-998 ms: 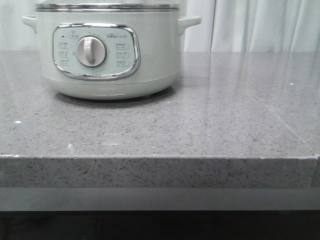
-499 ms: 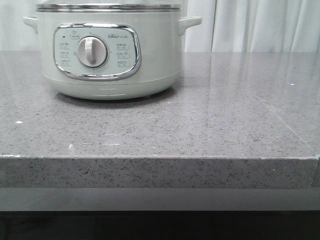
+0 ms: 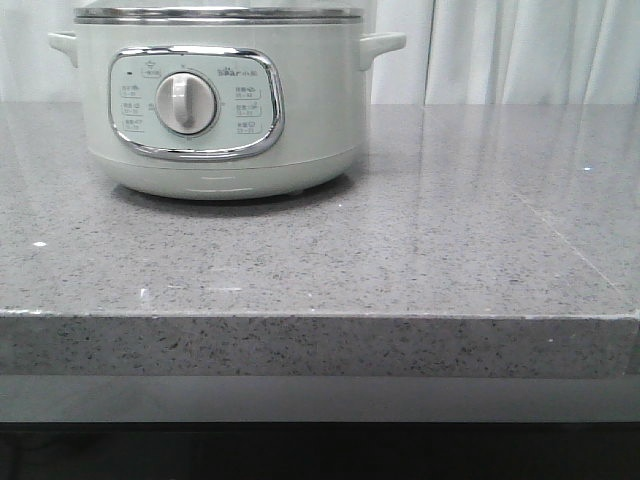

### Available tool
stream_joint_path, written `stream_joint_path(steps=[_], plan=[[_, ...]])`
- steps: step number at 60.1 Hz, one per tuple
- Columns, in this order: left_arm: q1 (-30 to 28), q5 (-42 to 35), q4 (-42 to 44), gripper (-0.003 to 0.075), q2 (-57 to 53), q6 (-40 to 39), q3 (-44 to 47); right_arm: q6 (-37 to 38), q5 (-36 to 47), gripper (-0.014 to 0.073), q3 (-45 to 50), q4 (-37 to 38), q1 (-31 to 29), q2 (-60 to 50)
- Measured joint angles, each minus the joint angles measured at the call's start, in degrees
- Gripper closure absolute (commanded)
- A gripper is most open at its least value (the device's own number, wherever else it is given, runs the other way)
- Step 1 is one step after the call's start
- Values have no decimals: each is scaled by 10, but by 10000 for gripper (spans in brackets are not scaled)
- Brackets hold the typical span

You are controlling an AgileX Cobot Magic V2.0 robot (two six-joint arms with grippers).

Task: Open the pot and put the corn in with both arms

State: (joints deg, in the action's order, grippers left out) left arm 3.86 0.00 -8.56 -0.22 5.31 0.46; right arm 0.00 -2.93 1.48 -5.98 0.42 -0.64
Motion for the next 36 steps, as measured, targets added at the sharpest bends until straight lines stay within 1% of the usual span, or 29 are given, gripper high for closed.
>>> stream_joint_path(steps=[28, 36], plan=[[0, 0, 0, 741, 0, 0, 0, 0, 18, 659, 0, 6, 0, 0], [0, 0, 0, 741, 0, 0, 0, 15, 23, 659, 0, 32, 0, 0]])
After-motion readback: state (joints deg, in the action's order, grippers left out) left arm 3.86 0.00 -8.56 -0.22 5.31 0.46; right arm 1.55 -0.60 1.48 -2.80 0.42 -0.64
